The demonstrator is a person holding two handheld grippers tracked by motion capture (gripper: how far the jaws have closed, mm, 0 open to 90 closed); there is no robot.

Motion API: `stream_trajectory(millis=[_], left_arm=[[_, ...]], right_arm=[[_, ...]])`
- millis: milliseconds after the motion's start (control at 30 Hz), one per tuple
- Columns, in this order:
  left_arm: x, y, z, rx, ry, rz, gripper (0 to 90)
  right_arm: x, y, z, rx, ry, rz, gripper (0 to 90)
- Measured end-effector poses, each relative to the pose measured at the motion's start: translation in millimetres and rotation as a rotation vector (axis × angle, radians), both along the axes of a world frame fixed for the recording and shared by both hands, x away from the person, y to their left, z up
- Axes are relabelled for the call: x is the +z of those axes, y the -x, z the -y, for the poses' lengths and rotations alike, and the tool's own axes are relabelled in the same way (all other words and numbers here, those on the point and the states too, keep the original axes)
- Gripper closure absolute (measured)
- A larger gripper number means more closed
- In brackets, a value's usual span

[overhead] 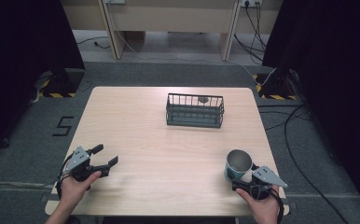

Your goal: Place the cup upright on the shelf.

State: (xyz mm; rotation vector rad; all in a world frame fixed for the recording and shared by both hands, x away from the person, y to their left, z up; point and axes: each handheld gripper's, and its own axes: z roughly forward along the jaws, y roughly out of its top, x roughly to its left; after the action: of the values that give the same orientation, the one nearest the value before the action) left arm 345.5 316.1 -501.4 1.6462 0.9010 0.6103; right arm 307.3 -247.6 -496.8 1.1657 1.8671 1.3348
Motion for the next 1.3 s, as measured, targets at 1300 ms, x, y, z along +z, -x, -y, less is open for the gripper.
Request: stream_trajectory(millis=[1300], left_arm=[[0.1,0.1,-0.2,0.000,0.004,0.001,15.2]], right_arm=[[23.9,-21.2,-20.9,0.044,-0.090,0.099,16.6]])
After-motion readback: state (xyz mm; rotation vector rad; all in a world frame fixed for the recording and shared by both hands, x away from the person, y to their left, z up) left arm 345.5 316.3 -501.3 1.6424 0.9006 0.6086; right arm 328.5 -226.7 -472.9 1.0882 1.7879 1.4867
